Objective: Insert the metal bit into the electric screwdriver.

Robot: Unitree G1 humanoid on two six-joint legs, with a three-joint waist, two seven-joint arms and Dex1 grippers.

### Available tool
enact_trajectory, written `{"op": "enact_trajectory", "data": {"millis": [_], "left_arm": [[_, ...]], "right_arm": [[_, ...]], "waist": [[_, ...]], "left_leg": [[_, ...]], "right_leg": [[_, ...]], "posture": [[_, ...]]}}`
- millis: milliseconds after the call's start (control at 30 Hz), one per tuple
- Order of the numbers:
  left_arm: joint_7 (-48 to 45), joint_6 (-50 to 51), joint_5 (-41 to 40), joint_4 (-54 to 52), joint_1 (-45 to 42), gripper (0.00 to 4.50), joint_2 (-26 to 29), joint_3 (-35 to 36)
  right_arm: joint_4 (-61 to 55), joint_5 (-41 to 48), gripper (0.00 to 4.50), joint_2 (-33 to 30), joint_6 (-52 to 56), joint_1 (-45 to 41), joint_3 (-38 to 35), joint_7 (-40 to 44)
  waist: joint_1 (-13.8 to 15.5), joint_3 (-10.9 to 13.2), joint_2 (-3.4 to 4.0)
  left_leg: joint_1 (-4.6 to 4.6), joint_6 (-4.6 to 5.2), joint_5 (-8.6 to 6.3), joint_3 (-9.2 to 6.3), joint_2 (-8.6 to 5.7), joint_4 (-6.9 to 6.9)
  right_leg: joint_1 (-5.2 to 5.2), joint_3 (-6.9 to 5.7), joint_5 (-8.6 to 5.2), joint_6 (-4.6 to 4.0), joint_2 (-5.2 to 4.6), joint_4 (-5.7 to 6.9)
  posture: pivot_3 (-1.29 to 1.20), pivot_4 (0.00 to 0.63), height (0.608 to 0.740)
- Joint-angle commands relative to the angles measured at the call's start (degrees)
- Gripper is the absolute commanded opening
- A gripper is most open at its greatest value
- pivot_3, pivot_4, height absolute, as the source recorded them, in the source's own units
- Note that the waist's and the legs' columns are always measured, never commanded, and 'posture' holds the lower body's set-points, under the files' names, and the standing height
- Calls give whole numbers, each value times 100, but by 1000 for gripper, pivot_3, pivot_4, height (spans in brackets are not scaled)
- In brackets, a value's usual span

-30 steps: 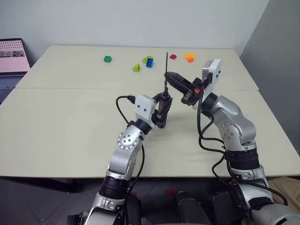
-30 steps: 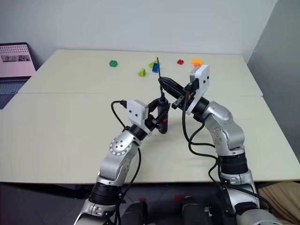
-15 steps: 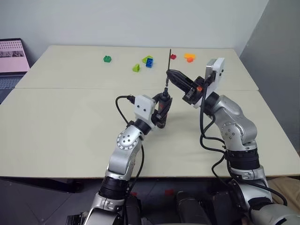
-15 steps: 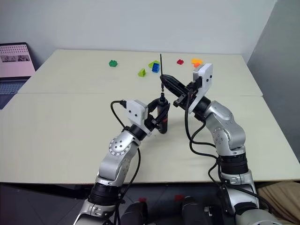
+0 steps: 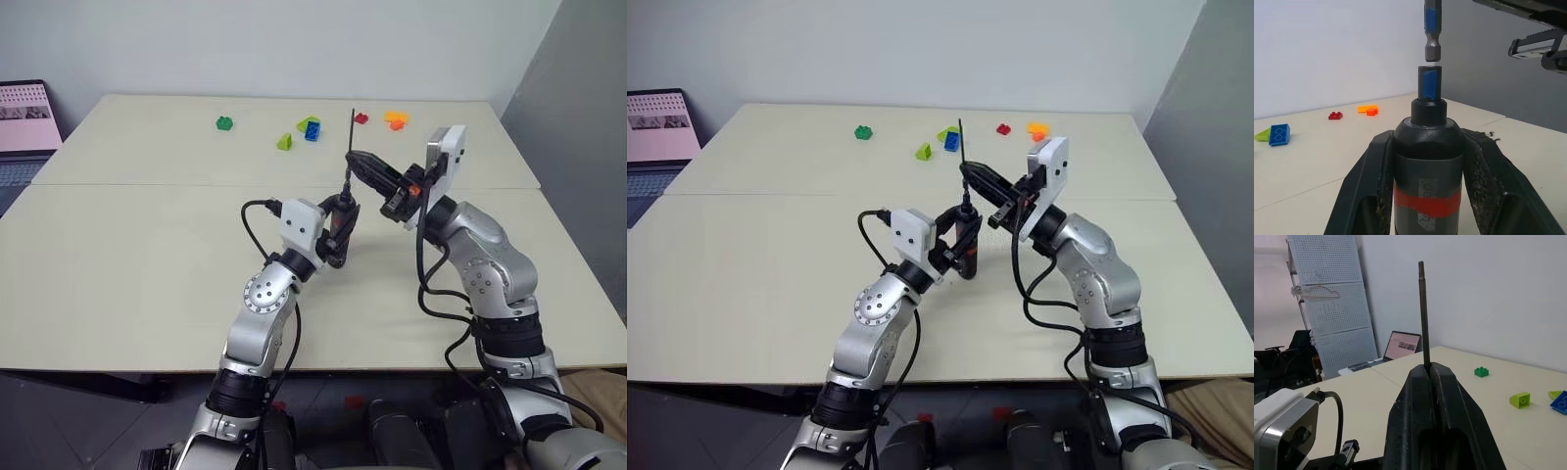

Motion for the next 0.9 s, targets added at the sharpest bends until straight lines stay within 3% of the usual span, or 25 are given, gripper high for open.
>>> {"op": "enact_trajectory", "data": {"millis": [33, 633, 900], "left_arm": [[-7, 36, 15, -55, 42, 1637, 30, -1], [-3, 39, 8, -79, 67, 1637, 26, -3], [-28, 25, -2, -89, 73, 1637, 32, -23]], "right_arm": [[-147, 13, 0, -15, -94, -67, -43, 52], [39, -118, 0, -106, -22, 55, 13, 228], [411, 75, 0, -469, 438, -265, 11, 758]], "waist": [[0, 0, 0], [0, 0, 0], [-1, -1, 1]], "left_leg": [[0, 0, 0, 0, 0, 0], [0, 0, 0, 0, 0, 0], [1, 0, 0, 0, 0, 1]], "right_leg": [[0, 0, 0, 0, 0, 0], [1, 0, 0, 0, 0, -1], [2, 1, 1, 0, 0, -1]], "posture": [[0, 150, 740], [0, 150, 740], [0, 150, 740]]}}
